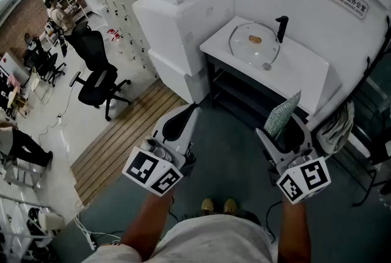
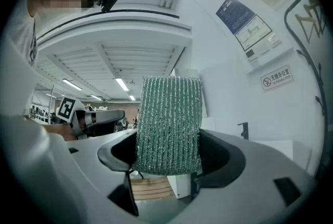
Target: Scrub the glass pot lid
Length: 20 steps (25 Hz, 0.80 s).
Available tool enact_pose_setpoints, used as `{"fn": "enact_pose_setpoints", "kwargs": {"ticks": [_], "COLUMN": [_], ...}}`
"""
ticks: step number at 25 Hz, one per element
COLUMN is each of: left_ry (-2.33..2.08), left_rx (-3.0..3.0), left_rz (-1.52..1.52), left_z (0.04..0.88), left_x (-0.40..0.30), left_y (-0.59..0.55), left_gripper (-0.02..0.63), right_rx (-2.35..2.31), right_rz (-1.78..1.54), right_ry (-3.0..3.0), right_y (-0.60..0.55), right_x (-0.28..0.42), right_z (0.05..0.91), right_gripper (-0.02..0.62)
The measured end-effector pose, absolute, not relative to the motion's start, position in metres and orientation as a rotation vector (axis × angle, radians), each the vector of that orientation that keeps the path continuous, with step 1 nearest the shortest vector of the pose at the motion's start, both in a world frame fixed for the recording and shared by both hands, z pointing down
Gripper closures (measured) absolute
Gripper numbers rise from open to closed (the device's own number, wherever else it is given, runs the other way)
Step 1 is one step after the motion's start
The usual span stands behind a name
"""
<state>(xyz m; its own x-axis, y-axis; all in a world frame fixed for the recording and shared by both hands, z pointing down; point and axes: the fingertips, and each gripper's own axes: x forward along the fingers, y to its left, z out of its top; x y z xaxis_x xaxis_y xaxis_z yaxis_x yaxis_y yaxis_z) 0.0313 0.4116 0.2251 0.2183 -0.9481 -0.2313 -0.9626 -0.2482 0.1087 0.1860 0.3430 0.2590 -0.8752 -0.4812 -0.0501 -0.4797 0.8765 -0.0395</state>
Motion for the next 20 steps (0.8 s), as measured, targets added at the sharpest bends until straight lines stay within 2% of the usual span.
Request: {"fn": "enact_pose_setpoints", "kwargs": {"ticks": [20], "left_ry": [1.943], "left_rx": [-2.352], "left_rz": [0.356], "left_z": [0.223], "left_x": [0.058], "left_y": [0.381], "left_gripper": [0.589], "right_rx": [-0.685], "right_rz": [-0.077], "right_ry": [2.98], "right_y": [0.308], "right_x": [0.212], "right_z": [0.258], "right_gripper": [0.247]}}
